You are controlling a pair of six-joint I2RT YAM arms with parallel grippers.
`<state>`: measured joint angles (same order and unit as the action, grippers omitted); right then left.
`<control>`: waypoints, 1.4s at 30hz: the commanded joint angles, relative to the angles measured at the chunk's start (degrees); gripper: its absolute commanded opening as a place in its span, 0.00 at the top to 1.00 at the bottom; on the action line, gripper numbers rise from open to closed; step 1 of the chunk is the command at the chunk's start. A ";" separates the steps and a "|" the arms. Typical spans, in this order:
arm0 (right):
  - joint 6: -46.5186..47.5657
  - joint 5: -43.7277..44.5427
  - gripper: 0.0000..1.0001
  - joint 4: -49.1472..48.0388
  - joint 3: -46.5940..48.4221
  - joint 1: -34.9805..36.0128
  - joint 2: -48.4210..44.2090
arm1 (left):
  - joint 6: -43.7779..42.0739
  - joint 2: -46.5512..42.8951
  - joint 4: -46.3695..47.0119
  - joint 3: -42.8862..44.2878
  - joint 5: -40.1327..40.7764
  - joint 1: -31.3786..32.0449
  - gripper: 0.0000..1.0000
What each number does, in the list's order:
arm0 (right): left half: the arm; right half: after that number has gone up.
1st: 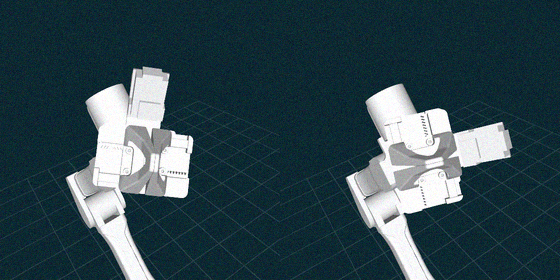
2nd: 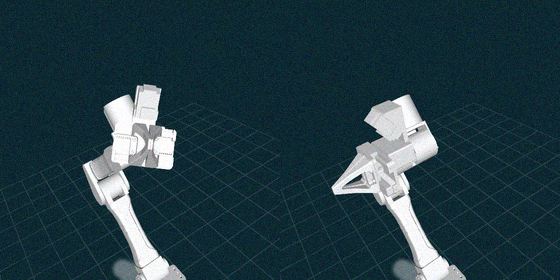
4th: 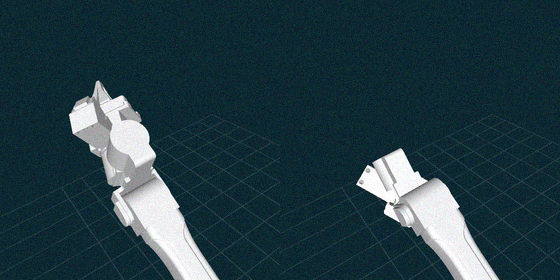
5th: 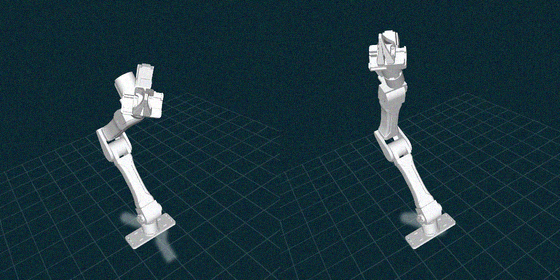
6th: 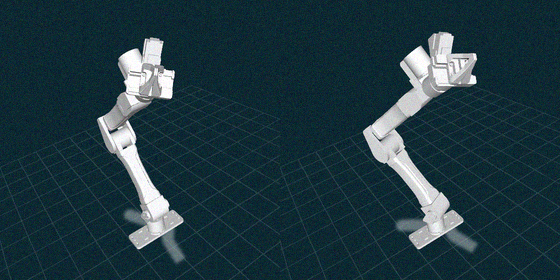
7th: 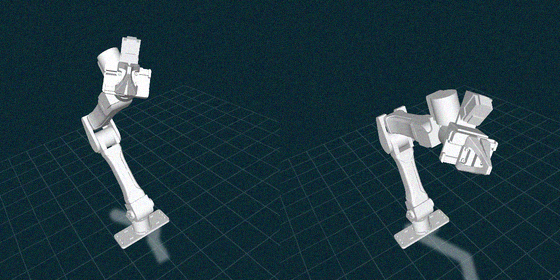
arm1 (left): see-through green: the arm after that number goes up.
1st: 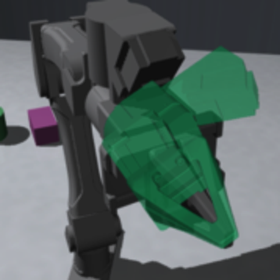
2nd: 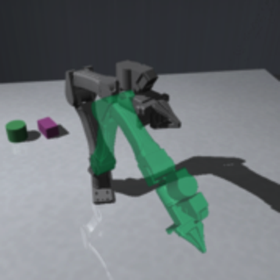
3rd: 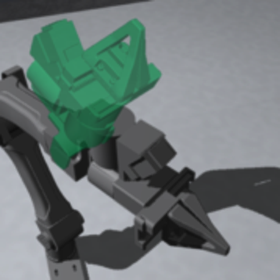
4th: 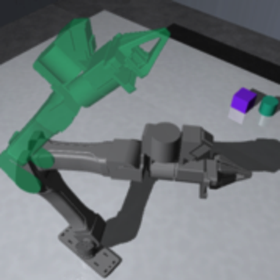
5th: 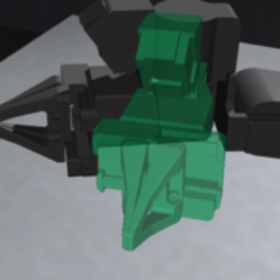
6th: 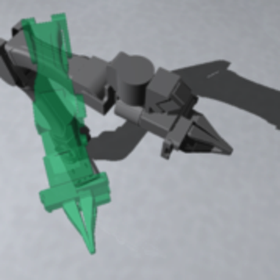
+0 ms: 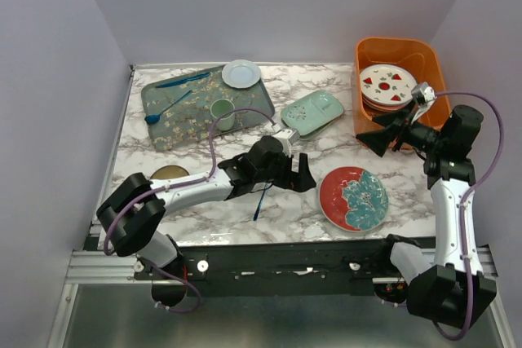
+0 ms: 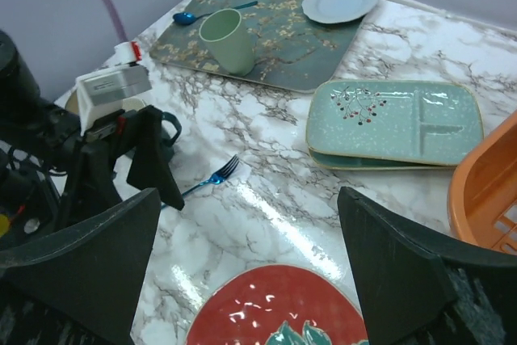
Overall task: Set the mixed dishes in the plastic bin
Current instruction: Pick up the plate at the center of the board.
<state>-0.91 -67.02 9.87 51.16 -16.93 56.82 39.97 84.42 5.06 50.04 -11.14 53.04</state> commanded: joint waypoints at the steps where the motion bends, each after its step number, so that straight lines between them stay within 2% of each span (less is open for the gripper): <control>1: 8.46 -1.36 0.00 1.29 -3.16 -0.03 -6.35 | 0.29 4.51 2.93 3.13 0.85 1.02 0.04; 5: 8.56 3.57 0.00 1.38 -4.75 -0.03 -8.30 | 1.25 9.44 5.04 4.36 -0.20 1.37 0.06; 11: 10.22 -4.68 0.00 3.75 -4.40 -0.03 -6.19 | 3.88 15.94 8.47 6.38 -2.04 1.72 0.12; 20: 10.58 -6.10 0.00 4.46 -4.22 -0.03 -4.70 | 8.20 23.15 13.04 8.58 -3.72 1.98 0.25; 28: 10.66 -5.92 0.00 4.90 -3.96 -0.03 -4.52 | 10.40 26.93 14.01 10.25 -4.24 2.16 0.35; 35: 10.58 -6.01 0.00 5.07 -3.96 -0.03 -4.52 | 11.63 29.92 15.77 11.48 -6.62 2.16 0.49; 42: 10.75 -6.10 0.00 5.16 -3.87 -0.03 -4.35 | 12.85 31.86 18.93 11.48 -9.08 2.07 0.55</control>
<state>9.08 -71.48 13.41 47.27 -16.93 52.16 51.75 114.43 20.86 60.53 -17.52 54.87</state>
